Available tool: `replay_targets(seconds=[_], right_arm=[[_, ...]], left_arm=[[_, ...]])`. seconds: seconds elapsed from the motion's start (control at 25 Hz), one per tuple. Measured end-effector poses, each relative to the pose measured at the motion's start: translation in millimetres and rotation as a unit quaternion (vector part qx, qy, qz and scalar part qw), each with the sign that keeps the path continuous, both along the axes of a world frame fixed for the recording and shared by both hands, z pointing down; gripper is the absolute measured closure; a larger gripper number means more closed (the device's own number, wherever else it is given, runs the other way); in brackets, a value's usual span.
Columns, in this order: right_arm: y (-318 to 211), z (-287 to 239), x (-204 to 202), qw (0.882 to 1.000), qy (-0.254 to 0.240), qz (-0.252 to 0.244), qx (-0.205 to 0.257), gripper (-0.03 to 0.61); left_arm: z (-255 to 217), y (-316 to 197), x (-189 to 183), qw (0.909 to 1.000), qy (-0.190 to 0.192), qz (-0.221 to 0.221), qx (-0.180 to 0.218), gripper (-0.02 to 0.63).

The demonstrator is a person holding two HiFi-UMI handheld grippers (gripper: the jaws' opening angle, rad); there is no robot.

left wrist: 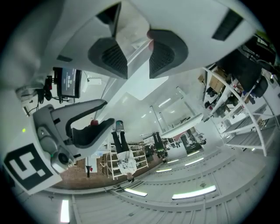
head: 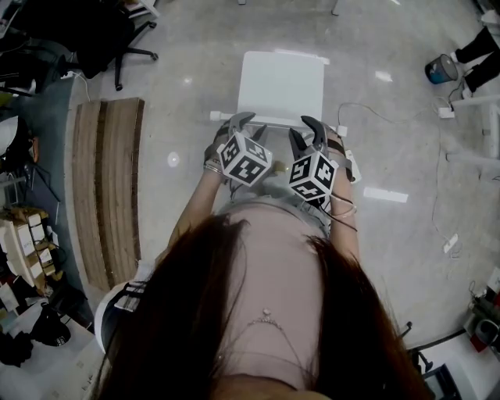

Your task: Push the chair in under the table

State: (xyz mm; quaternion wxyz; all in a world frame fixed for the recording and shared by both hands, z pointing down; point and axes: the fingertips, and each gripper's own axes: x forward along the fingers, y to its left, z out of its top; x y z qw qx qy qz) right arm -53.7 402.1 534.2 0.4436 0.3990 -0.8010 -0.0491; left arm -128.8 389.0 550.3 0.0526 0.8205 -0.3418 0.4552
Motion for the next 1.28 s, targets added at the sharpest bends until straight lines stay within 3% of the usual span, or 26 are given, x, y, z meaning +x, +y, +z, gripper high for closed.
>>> replay_targets(seconds=[0.32, 0.56, 0.96, 1.28], right_arm=[[-4, 16, -3, 1.000, 0.012, -0.001, -0.017, 0.420], [-7, 30, -7, 0.999, 0.033, -0.001, -0.025, 0.420], [-10, 35, -5, 0.999, 0.045, 0.004, -0.023, 0.420], [-12, 34, -5, 0.999, 0.034, 0.000, -0.004, 0.420]], left_arm=[[14, -4, -3, 0.9986, -0.048, 0.015, 0.016, 0.453], [19, -7, -4, 0.9940, -0.089, 0.031, 0.056, 0.454], [24, -10, 1, 0.9916, -0.106, 0.050, 0.053, 0.437], [25, -11, 3, 0.9929, -0.098, 0.055, 0.039, 0.437]])
